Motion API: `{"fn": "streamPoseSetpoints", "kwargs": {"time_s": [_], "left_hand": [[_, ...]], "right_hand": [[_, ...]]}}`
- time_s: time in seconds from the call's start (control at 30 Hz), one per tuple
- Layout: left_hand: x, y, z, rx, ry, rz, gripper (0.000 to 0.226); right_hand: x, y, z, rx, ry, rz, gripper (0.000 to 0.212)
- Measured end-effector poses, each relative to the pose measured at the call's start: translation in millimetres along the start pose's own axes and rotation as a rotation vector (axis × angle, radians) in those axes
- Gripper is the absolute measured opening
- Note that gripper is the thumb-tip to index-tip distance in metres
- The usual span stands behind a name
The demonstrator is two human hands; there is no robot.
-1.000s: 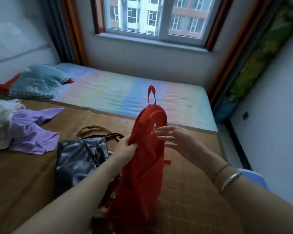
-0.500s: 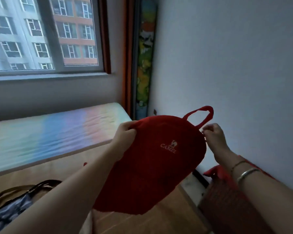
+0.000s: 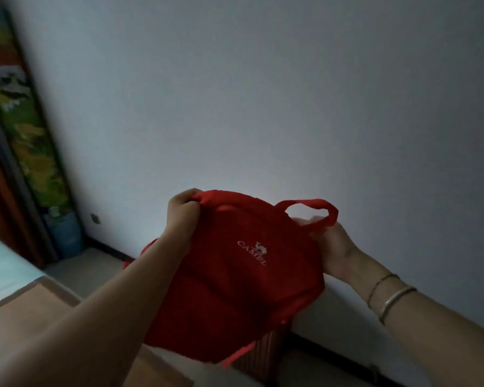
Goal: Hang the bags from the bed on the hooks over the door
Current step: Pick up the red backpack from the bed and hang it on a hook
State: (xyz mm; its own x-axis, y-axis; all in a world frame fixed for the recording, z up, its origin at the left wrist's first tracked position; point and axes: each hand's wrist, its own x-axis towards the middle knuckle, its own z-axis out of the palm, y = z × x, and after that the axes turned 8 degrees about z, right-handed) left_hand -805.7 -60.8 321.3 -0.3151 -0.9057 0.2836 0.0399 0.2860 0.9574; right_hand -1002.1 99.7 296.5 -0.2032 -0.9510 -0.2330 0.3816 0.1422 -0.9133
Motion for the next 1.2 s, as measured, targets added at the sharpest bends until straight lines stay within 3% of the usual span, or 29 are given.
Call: {"fn": "streamPoseSetpoints", "kwargs": {"time_s": [0.13,0.27,0.33,0.43,0.57,0.67,0.73,0.87,0.93,1.03,1.2], "left_hand": [[11,0,114,-0.033,-0.112,-0.015,0.034],[9,23,216,-0.087,-0.279,0.015,0.042],[7,42,271,-0.189,-0.495,0.011,0.038],[-2,64,355,-0.073,-0.946,0.114,0.031],[-29,84,458,0.011,-1.483,0.2,0.062],[-57,95,518,-0.032,-1.599,0.274,0.06],[-74,106,553,-0.128,-1.564,0.311,0.055],[-124,151,632,-0.322,-1.643,0.407,0.028],[-155,180,662,-0.428,-1.754,0.454,0.021],[-201,225,692,-0.627,-1.896,0.453,0.015],[-260,297,714,-0.827,-2.04,0.505,0.008]], "right_hand": [[-44,-36,-84,0.303,0.131,-0.175,0.056],[-91,-70,-151,0.548,0.196,-0.473,0.05],[-105,-86,-174,0.537,0.228,-0.557,0.052],[-124,-112,-203,0.436,0.364,-0.629,0.055],[-160,-149,-252,0.323,0.535,-0.733,0.06],[-195,-167,-282,0.252,0.668,-0.771,0.068],[-216,-176,-298,0.204,0.769,-0.787,0.059],[-288,-197,-334,0.026,1.191,-0.85,0.027],[-334,-200,-353,-0.131,1.51,-0.827,0.029],[-394,-187,-365,-0.453,1.912,-0.607,0.041],[-462,-182,-356,-0.821,2.265,-0.126,0.032]]}}
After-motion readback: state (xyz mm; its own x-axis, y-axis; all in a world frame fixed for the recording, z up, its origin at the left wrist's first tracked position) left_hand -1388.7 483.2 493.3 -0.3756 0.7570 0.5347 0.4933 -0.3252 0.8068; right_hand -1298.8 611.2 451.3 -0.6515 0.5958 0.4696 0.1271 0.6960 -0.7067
